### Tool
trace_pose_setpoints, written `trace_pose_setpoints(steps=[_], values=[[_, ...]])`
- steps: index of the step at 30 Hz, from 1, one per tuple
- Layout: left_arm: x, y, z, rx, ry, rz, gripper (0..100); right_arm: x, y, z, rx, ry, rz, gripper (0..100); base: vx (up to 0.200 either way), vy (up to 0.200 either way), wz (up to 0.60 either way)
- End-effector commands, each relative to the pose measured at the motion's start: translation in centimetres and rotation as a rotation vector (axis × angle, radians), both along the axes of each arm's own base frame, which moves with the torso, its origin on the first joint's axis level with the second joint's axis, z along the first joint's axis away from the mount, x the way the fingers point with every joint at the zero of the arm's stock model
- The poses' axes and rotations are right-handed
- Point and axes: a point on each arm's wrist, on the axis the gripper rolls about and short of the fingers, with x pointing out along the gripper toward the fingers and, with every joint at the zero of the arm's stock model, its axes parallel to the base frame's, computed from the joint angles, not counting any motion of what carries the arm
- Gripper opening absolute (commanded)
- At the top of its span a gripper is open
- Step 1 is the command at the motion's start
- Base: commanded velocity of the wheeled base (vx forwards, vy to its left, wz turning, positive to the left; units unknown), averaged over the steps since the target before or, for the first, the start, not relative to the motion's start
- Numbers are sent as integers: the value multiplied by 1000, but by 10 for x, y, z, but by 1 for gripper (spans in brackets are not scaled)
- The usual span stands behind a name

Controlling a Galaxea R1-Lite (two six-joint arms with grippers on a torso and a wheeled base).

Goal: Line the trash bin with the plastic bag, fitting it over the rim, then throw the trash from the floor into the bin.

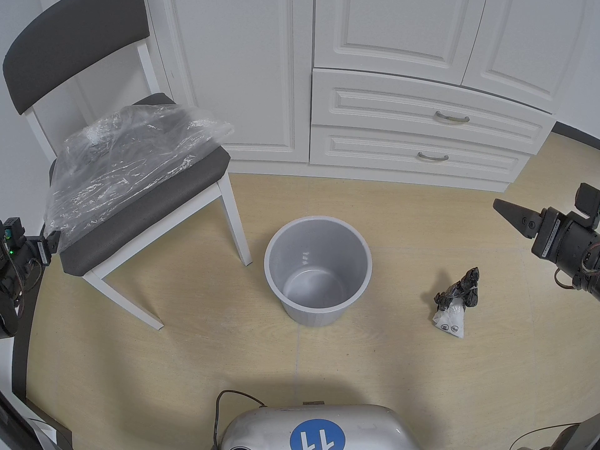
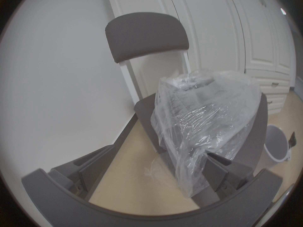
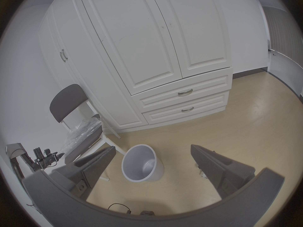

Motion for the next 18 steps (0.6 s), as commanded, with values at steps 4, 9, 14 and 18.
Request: trace_pose_setpoints(steps=[4, 9, 14, 18], values=[[16, 9, -14, -127, -184, -146, 100, -6, -3, 6, 12, -30, -1, 100, 0, 0, 0], [18, 12, -10, -122, -227, -146, 100, -6, -3, 6, 14, -32, -1, 100, 0, 0, 0], [18, 12, -8, -118, -234, -147, 100, -6, -2, 6, 15, -37, 1, 100, 0, 0, 0], [20, 13, -7, -117, -241, -146, 100, -6, -2, 7, 18, -46, 1, 100, 0, 0, 0]])
